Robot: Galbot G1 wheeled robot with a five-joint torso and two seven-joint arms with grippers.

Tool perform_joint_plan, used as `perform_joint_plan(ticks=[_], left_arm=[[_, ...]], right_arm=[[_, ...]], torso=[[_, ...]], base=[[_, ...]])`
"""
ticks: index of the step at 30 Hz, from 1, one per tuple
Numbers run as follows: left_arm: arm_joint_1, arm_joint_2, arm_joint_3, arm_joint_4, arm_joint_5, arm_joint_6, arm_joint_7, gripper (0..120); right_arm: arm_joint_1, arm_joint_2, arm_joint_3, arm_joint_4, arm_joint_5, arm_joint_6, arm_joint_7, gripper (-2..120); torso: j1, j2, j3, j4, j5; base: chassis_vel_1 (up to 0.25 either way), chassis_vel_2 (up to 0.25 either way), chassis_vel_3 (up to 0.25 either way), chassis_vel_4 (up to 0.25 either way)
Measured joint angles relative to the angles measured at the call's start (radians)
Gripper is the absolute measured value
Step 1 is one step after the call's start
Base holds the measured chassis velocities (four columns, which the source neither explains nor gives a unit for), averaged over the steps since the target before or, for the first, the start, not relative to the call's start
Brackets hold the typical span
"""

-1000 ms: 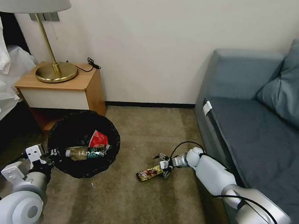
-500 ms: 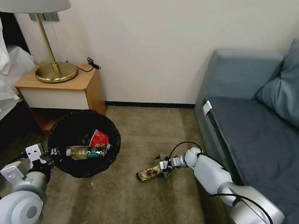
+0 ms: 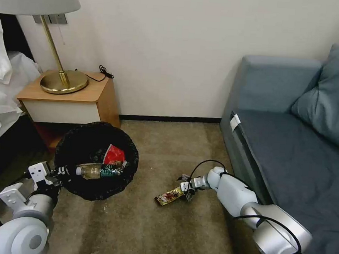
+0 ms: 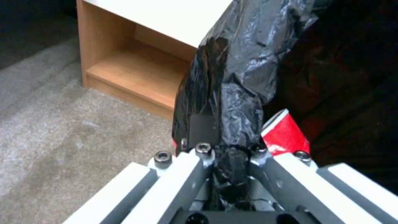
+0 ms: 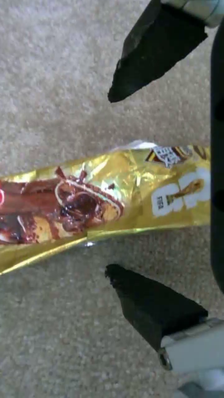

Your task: Pick up the trash bin, then pick up the garbage on the floor and place it into the trash bin.

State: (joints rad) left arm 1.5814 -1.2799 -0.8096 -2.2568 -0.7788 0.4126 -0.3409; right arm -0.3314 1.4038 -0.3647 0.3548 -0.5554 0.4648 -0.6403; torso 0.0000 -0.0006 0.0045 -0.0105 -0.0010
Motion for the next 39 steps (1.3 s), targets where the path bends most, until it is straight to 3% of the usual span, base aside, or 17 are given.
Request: perform_joint_plan(ticks=[22,39], left_arm=[[0.004,0.005,0.000,-0.006,-0.009,-0.005,0.005,1],[0.017,-0.001,-0.002,-0.033,-0.007,-0.006,0.003,1]], right_arm=[[0.007,0.031,-0.012,-0.042,0.016,-0.080,0.014,99],[-0.018,0.026,-0.017,-0.037,0.009,-0.098,-0.012,61]], torso=[[0.000,0.000,0.000,0.0001,-0.0002],[0.000,0.002,-0.001,-0.0006,-0.0006]], base=[[0.000,0.000,0.000,0.000],[0.000,0.000,0.000,0.000]])
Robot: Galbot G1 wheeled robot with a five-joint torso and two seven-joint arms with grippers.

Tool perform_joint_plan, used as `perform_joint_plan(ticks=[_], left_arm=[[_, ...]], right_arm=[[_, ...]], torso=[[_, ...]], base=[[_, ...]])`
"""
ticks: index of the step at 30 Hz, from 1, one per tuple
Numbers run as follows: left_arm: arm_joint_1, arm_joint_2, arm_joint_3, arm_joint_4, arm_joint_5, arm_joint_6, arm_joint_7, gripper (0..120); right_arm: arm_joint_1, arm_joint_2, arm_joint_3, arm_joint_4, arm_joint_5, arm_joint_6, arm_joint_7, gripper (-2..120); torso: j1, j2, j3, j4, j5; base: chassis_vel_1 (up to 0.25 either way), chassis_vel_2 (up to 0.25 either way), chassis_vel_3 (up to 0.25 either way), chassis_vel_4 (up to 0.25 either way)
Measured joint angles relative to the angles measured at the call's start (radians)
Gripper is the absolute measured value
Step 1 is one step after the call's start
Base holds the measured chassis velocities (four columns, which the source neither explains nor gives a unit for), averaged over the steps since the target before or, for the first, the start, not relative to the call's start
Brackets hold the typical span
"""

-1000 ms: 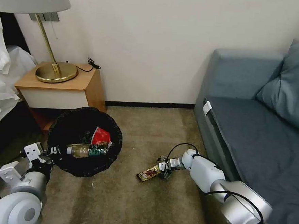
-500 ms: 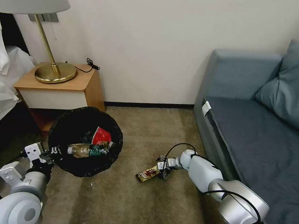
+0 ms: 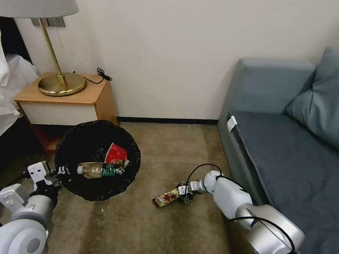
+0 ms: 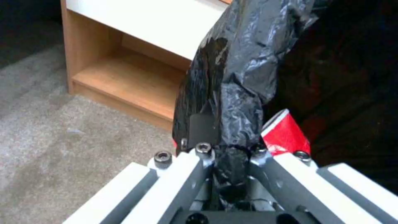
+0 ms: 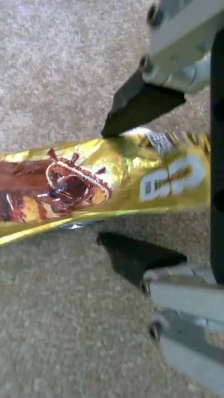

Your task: Pick up the trash bin, then pick up the garbage on the floor and place it into the trash bin.

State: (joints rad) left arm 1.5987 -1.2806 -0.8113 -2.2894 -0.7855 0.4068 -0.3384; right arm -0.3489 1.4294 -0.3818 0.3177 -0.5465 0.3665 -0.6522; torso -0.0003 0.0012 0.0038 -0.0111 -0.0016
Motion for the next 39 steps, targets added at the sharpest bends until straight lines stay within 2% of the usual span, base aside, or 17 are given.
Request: perform_joint_plan(ticks=[2,6,7,10,13,14,15,17,22,23,27,29,30,33,35,37,39], left_arm=[[0.000,0.001,0.000,0.000,0.000,0.000,-0.001,1],[-0.006,0.000,0.006,-0.001,0.001,0.000,-0.005,1],[-0.006,0.000,0.006,-0.001,0.001,0.000,-0.005,1],[-0.009,-0.001,0.011,-0.001,0.003,0.000,-0.008,1],[-0.009,-0.001,0.012,-0.001,0.003,0.000,-0.008,1],[-0.008,-0.002,0.012,-0.004,0.004,0.000,-0.010,1],[-0.008,-0.002,0.012,-0.004,0.004,0.000,-0.010,1],[-0.004,-0.001,0.010,-0.009,0.004,0.000,-0.011,1],[0.000,0.001,0.007,-0.016,0.003,0.000,-0.012,1],[0.000,0.003,0.006,-0.018,0.003,0.001,-0.013,1],[0.000,0.005,0.007,-0.018,0.003,0.001,-0.013,1],[-0.005,0.007,0.011,-0.016,0.003,0.002,-0.015,1],[-0.005,0.007,0.011,-0.016,0.003,0.002,-0.015,1],[-0.008,0.007,0.015,-0.012,0.003,0.003,-0.016,1],[-0.010,0.009,0.018,-0.006,0.003,0.003,-0.016,1],[-0.012,0.009,0.018,-0.004,0.004,0.003,-0.016,1],[-0.017,0.011,0.021,0.002,0.004,0.004,-0.017,1]], right_arm=[[-0.002,-0.004,0.000,0.006,0.007,-0.001,-0.005,58],[-0.001,-0.021,0.001,0.024,0.044,-0.002,-0.044,42],[-0.001,-0.021,0.001,0.024,0.044,-0.002,-0.044,42],[-0.003,-0.036,-0.001,0.040,0.080,-0.002,-0.062,25],[-0.003,-0.038,-0.001,0.042,0.086,-0.002,-0.065,20],[-0.005,-0.041,-0.003,0.044,0.096,-0.002,-0.066,12],[-0.005,-0.041,-0.003,0.044,0.096,-0.002,-0.066,12],[-0.006,-0.043,-0.001,0.045,0.109,-0.010,-0.057,1],[-0.003,-0.053,-0.001,0.057,0.150,-0.016,-0.054,0],[0.000,-0.065,-0.001,0.078,0.203,-0.019,-0.058,0],[0.003,-0.085,0.000,0.115,0.276,-0.024,-0.067,0],[0.008,-0.117,0.003,0.158,0.396,-0.033,-0.077,0],[0.008,-0.117,0.003,0.158,0.396,-0.033,-0.077,0],[0.001,-0.150,0.007,0.204,0.500,-0.049,-0.080,0],[-0.013,-0.192,0.017,0.261,0.580,-0.067,-0.077,0],[-0.020,-0.216,0.026,0.287,0.602,-0.071,-0.075,0],[-0.029,-0.293,0.057,0.333,0.648,-0.068,-0.070,0]], torso=[[0.000,0.000,0.000,0.0002,0.0004],[0.000,-0.001,0.001,0.0012,0.0011],[0.000,-0.001,0.001,0.0012,0.0011],[0.000,-0.002,0.002,0.0010,0.0016],[0.000,-0.002,0.002,0.0011,0.0016],[0.000,-0.002,0.002,0.0010,0.0017],[0.000,-0.002,0.002,0.0010,0.0017],[0.000,-0.002,0.002,0.0018,0.0020],[0.001,-0.002,0.001,0.0013,0.0014],[0.001,-0.002,0.001,0.0011,0.0008],[0.001,-0.002,0.001,0.0011,0.0009],[0.001,-0.002,0.001,0.0010,0.0007],[0.001,-0.002,0.001,0.0010,0.0007],[0.001,-0.002,0.001,0.0007,0.0008],[0.001,-0.002,0.001,0.0007,0.0008],[0.001,-0.002,0.001,0.0008,0.0009],[0.001,-0.002,0.001,0.0009,0.0007]], base=[[0.000,0.000,0.000,0.000],[0.000,0.000,0.000,0.000],[0.000,0.000,0.000,0.000],[0.000,0.000,0.000,0.000],[0.000,0.000,0.000,0.000],[0.000,0.000,0.000,0.000],[0.000,0.000,0.000,0.000],[0.000,0.000,0.000,0.000],[0.000,0.000,0.000,0.000],[0.000,0.000,0.000,0.000],[0.000,0.000,0.000,0.000],[0.000,0.000,0.000,0.000],[0.000,0.000,0.000,0.000],[0.000,0.000,0.000,0.000],[0.000,0.000,0.000,0.000],[0.000,0.000,0.000,0.000],[0.000,0.000,0.000,0.000]])
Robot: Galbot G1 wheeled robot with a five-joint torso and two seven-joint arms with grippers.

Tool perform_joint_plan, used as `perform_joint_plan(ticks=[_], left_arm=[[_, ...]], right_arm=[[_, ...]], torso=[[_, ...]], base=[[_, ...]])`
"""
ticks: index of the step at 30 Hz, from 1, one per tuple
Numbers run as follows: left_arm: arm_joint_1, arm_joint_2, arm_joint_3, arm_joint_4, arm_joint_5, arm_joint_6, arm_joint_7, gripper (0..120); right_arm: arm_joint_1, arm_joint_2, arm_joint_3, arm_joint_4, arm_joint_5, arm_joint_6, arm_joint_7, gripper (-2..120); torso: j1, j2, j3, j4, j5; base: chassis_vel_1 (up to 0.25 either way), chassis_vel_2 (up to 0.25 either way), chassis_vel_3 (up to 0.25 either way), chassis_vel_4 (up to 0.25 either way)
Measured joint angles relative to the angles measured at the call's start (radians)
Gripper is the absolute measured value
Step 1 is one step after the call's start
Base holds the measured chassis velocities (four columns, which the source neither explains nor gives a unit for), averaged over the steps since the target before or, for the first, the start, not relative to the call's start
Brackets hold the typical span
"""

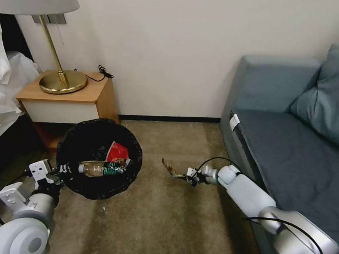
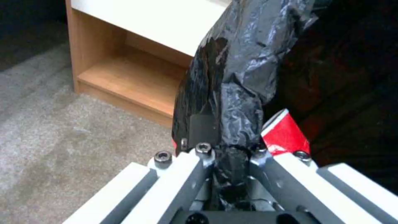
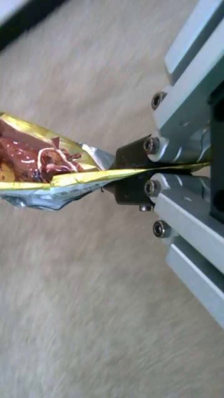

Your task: Pick up the trash bin, then pick up the garbage on the floor and place it into the trash bin.

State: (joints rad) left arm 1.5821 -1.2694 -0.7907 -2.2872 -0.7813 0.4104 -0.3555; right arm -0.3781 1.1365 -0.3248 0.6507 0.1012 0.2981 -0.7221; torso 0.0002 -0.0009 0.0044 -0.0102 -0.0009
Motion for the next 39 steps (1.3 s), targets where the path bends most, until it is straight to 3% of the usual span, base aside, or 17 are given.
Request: perform_joint_plan(ticks=[4,6,10,13,16,18,20,27,39], left_arm=[[-0.002,0.001,0.004,0.003,0.001,0.000,-0.001,1],[-0.005,0.004,0.009,0.009,0.003,0.001,-0.001,1],[-0.009,0.013,0.009,0.016,0.004,0.001,-0.003,1],[-0.015,0.023,0.009,0.028,0.001,0.001,-0.001,1],[-0.016,0.025,0.012,0.033,0.001,0.001,0.001,1],[-0.024,0.026,0.021,0.045,0.001,0.001,0.002,1],[-0.029,0.025,0.027,0.050,0.002,0.001,0.002,1],[-0.040,0.010,0.055,0.075,0.011,0.004,0.002,1],[-0.050,-0.003,0.082,0.099,0.025,0.004,0.002,1]], right_arm=[[-0.020,-0.081,0.026,0.043,0.063,0.002,0.012,0],[-0.053,-0.156,0.064,0.118,0.134,0.005,0.036,0],[-0.102,-0.228,0.138,0.236,0.218,0.008,0.068,0],[-0.150,-0.293,0.207,0.441,0.429,0.038,0.141,0],[-0.153,-0.300,0.205,0.516,0.503,0.057,0.162,0],[-0.143,-0.288,0.181,0.667,0.600,0.073,0.202,0],[-0.131,-0.273,0.160,0.722,0.618,0.073,0.215,0],[-0.057,-0.176,0.041,0.877,0.616,0.013,0.228,0],[-0.026,-0.147,-0.109,1.038,0.599,-0.021,0.209,0]], torso=[[0.000,0.000,0.000,-0.0008,0.0001],[0.000,0.000,0.000,0.0004,0.0006],[0.000,0.000,0.000,-0.0005,0.0000],[0.000,0.000,0.000,-0.0018,0.0000],[0.000,0.000,0.000,-0.0012,-0.0001],[0.000,0.000,0.000,0.0002,-0.0004],[0.000,0.000,0.000,0.0004,-0.0003],[0.000,0.000,0.000,0.0003,-0.0007],[0.000,0.000,0.000,-0.0004,-0.0004]], base=[[0.000,0.000,0.000,0.000],[0.000,0.000,0.000,0.000],[0.000,0.000,0.000,0.000],[0.000,0.000,0.000,0.000],[0.000,0.000,0.000,0.000],[0.000,0.000,0.000,0.000],[0.000,0.000,0.000,0.000],[0.000,0.000,0.000,0.000],[0.000,0.000,0.000,0.000]])
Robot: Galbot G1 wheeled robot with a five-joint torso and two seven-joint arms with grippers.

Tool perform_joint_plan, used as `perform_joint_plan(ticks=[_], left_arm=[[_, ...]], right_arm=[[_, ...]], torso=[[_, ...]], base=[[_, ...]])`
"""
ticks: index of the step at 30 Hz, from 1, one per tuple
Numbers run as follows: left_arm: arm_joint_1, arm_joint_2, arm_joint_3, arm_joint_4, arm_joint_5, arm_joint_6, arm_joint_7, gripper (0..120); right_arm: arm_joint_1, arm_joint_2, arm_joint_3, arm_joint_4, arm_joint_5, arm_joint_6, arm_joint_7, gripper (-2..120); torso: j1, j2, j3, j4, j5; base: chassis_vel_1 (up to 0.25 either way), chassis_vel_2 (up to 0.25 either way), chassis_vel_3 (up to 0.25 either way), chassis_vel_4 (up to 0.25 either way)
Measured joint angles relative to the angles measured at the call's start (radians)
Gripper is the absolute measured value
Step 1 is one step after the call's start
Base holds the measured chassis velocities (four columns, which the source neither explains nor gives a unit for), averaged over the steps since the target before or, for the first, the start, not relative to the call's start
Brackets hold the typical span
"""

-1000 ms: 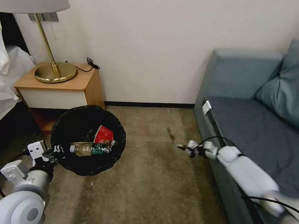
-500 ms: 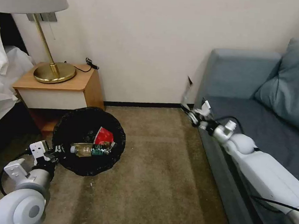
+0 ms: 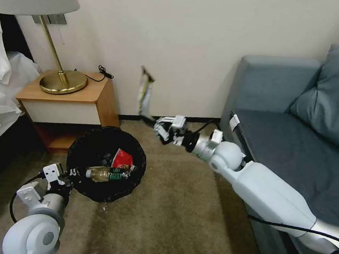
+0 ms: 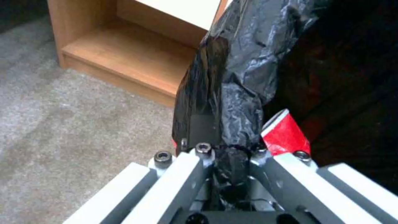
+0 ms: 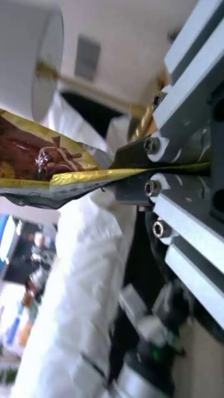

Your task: Pick up the trash bin, then pick up the garbage on the floor and place it into the trash bin.

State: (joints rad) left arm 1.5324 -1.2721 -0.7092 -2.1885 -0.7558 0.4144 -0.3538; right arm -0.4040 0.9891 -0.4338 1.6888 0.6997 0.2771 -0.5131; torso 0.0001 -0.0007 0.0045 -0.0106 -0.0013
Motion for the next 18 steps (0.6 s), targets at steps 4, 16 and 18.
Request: perform_joint_plan(ticks=[4,16,18], left_arm=[[-0.005,-0.004,0.021,0.003,0.007,0.002,-0.001,1],[0.011,-0.006,0.020,-0.026,0.012,0.004,-0.001,1],[0.012,-0.001,0.015,-0.030,0.008,0.004,-0.001,1]], right_arm=[[0.050,0.046,-0.086,-0.040,-0.027,-0.001,-0.007,0],[0.096,0.159,-0.195,-0.256,-0.141,0.060,-0.062,0],[0.092,0.154,-0.198,-0.265,-0.149,0.063,-0.067,0]], torso=[[0.000,0.000,0.000,0.0001,0.0001],[0.000,0.000,0.000,0.0002,0.0002],[0.000,0.000,0.000,0.0001,0.0003]], base=[[0.000,0.000,0.000,0.000],[0.000,0.000,0.000,0.000],[0.000,0.000,0.000,0.000]])
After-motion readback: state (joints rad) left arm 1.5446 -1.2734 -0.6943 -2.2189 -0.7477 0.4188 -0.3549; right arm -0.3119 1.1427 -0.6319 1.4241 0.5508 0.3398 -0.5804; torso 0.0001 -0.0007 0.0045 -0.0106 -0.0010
